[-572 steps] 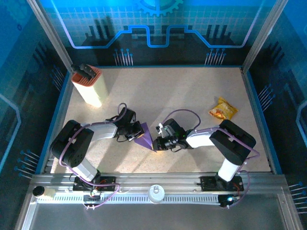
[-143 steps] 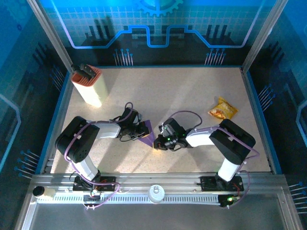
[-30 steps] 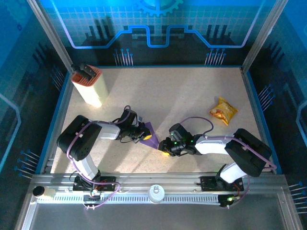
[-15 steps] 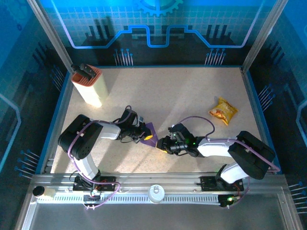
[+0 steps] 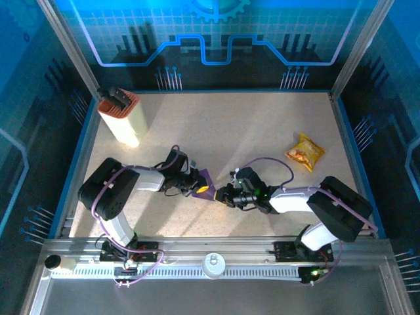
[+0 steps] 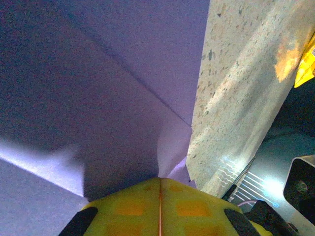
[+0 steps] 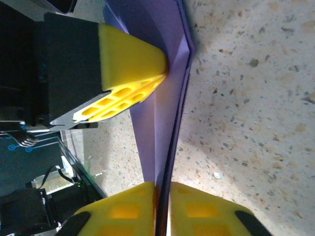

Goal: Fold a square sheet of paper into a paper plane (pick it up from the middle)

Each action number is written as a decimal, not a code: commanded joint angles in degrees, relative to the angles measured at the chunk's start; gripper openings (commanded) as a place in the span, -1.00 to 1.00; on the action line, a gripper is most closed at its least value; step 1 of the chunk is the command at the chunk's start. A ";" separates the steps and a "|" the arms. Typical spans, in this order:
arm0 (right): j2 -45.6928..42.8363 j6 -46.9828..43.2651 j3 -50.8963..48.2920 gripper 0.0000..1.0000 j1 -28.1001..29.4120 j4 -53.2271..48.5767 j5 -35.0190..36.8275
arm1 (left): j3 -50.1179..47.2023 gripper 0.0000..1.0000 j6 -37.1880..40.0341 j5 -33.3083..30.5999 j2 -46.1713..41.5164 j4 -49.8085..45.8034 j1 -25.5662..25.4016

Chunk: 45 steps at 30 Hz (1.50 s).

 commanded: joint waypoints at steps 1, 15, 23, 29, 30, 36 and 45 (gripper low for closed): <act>0.34 -0.98 -1.01 -0.81 -0.65 0.12 -0.58 | 1.68 -0.78 -0.30 0.59 -2.26 -1.89 -0.52; -19.96 -26.23 9.31 -0.85 3.89 -41.96 22.82 | 7.33 -0.14 6.41 -13.33 -27.29 -25.02 -0.20; -19.80 -36.28 21.89 -0.84 15.23 -67.00 60.57 | 3.51 -0.03 5.44 -17.98 -36.20 -31.02 4.45; -0.05 -12.05 38.91 -0.85 20.69 -103.09 81.81 | 1.79 -0.03 5.13 -16.43 -37.19 -32.56 8.39; 4.06 -7.07 41.48 -0.85 21.35 -108.68 83.75 | 1.52 -0.03 5.14 -16.42 -37.39 -32.80 8.96; 18.93 -16.38 48.20 -0.80 25.85 -101.26 81.06 | 0.81 -0.02 6.39 -15.61 -39.99 -35.52 12.60; 15.67 -39.56 40.27 -0.67 27.51 -66.28 53.86 | -1.19 -0.01 8.16 -13.61 -42.85 -37.62 17.73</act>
